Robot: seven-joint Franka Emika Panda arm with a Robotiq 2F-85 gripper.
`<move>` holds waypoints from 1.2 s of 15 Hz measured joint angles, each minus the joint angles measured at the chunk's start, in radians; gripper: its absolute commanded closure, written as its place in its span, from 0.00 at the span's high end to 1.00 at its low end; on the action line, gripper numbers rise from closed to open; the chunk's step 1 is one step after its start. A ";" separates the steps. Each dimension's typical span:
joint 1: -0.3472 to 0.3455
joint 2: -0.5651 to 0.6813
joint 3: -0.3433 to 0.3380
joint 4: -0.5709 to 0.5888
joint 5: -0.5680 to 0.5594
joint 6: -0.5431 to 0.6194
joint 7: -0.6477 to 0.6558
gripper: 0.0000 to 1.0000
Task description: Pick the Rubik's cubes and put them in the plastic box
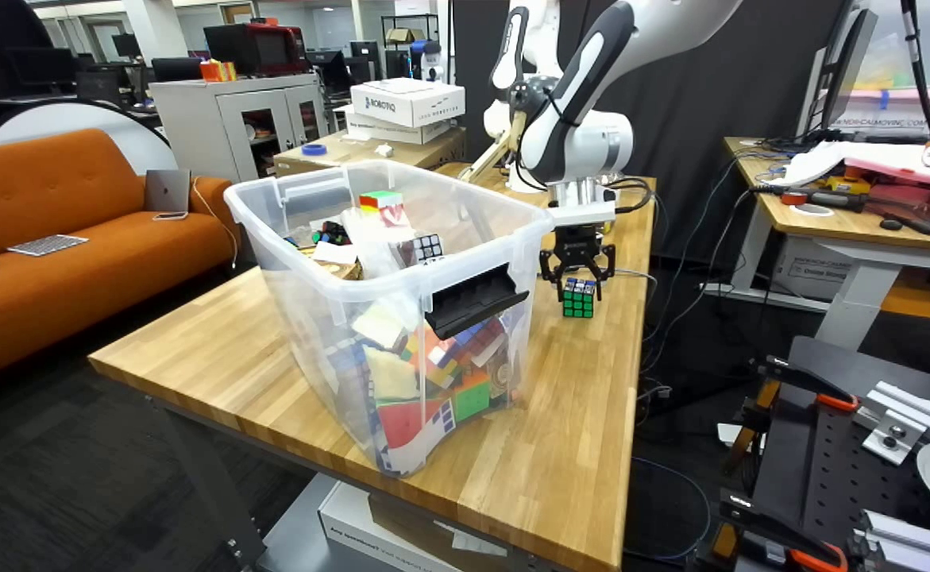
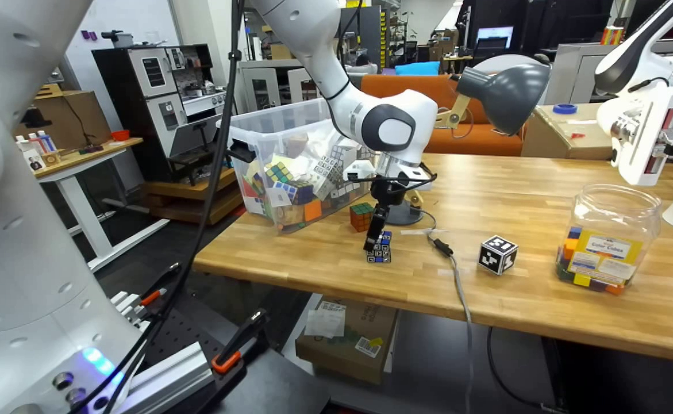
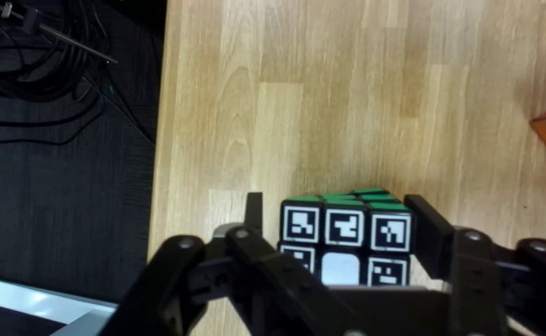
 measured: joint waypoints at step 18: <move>0.079 -0.493 0.015 -0.281 -0.018 0.046 -0.033 0.38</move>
